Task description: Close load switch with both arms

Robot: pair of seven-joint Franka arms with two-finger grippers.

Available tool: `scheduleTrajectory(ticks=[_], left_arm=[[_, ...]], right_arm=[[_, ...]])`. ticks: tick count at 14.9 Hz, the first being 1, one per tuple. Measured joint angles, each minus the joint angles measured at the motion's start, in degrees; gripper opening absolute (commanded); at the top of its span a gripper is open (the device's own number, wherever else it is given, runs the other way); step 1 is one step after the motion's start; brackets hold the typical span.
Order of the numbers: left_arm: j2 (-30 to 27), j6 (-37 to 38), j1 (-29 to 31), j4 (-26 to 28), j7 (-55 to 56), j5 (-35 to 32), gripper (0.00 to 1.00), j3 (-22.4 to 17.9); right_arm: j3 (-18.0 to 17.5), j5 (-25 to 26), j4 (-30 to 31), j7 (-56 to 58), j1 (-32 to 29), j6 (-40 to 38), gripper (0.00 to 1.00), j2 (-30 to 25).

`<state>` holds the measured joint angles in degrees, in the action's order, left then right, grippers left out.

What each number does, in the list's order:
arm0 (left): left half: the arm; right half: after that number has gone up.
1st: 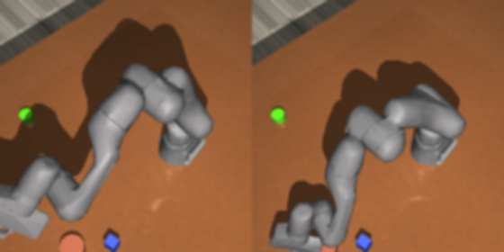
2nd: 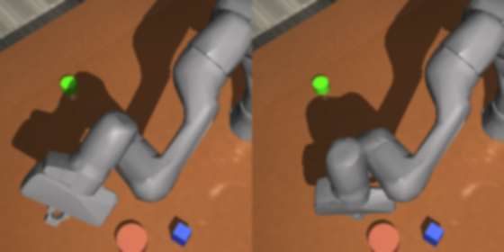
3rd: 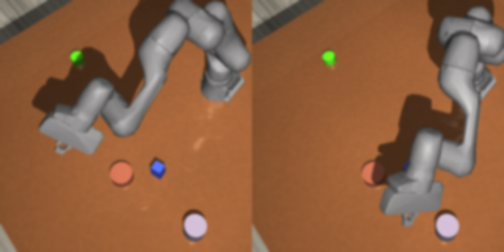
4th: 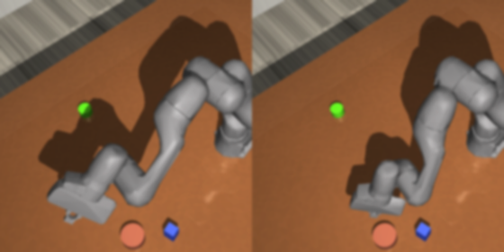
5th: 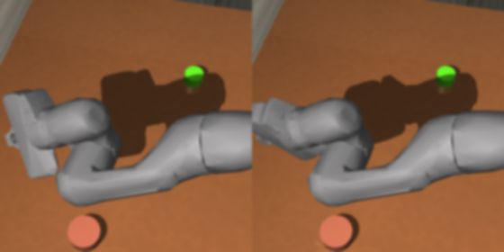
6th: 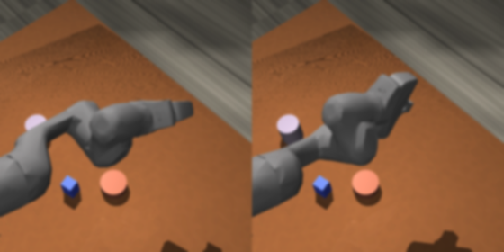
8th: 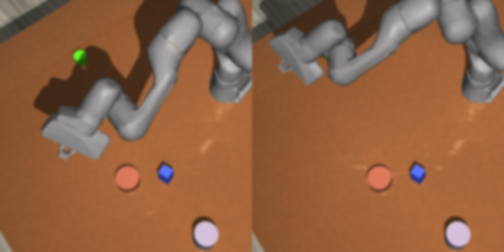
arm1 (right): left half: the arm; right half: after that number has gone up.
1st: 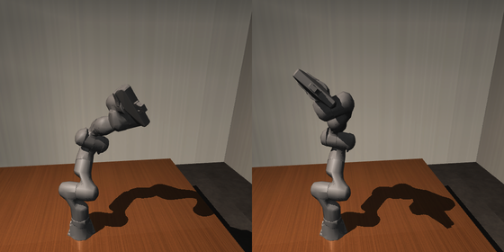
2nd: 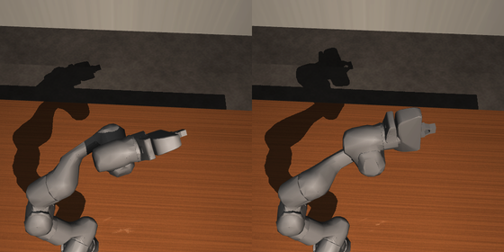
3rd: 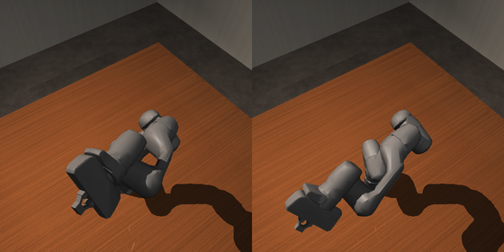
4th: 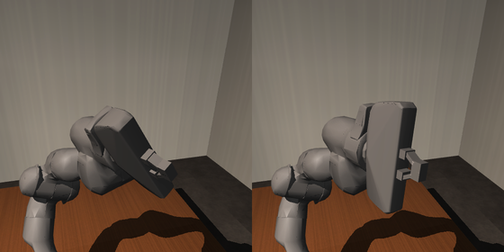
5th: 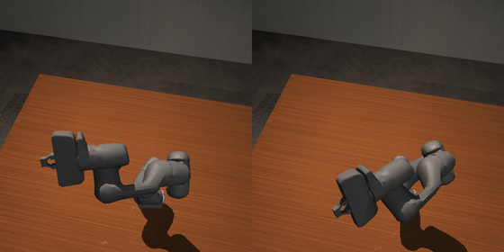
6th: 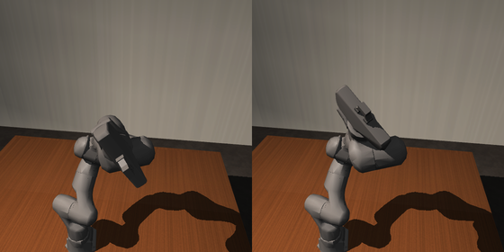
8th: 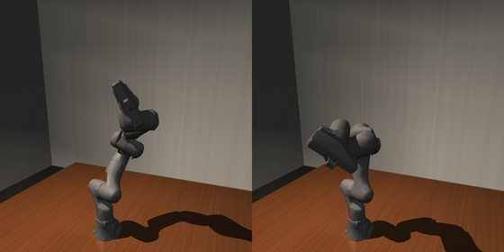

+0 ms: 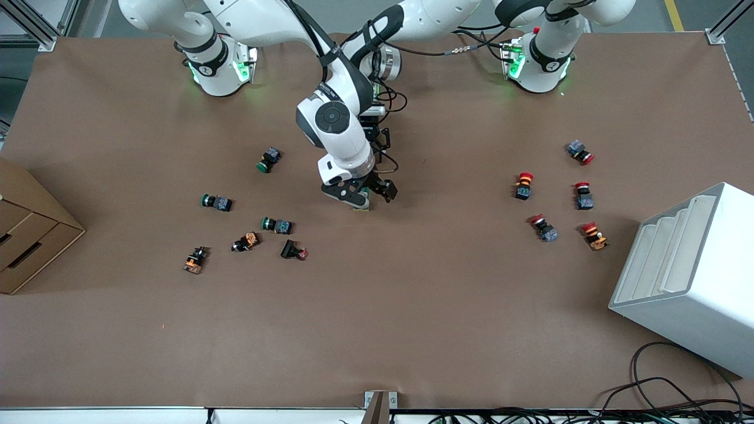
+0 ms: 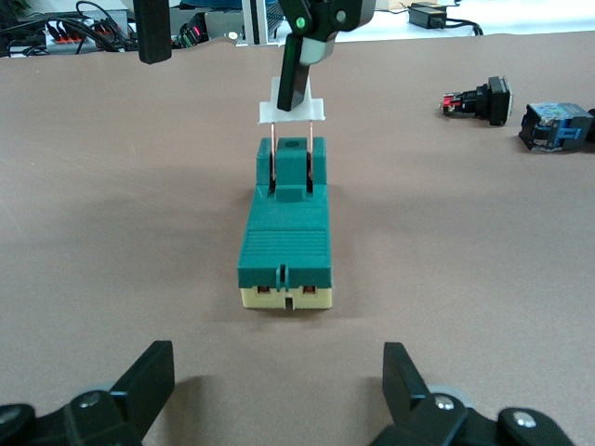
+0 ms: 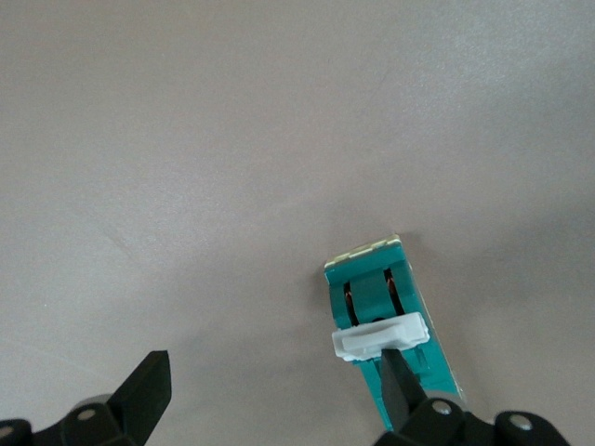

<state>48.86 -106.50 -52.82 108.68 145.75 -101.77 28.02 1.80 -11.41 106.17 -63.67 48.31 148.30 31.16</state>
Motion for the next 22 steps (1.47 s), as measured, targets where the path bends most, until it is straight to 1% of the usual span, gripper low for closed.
scheduleTrajectory(ticks=[15,22], left_arm=[[0.0,0.0,0.1,-0.4,-0.3,0.0,0.99,0.0],[0.0,0.0,0.1,-0.9,-0.7,1.4,0.99,0.1]], right_arm=[[0.0,0.0,-0.9,2.2,-1.1,-0.3,1.00,0.0],[0.0,0.0,-1.8,2.2,-1.1,-0.3,1.00,0.5]])
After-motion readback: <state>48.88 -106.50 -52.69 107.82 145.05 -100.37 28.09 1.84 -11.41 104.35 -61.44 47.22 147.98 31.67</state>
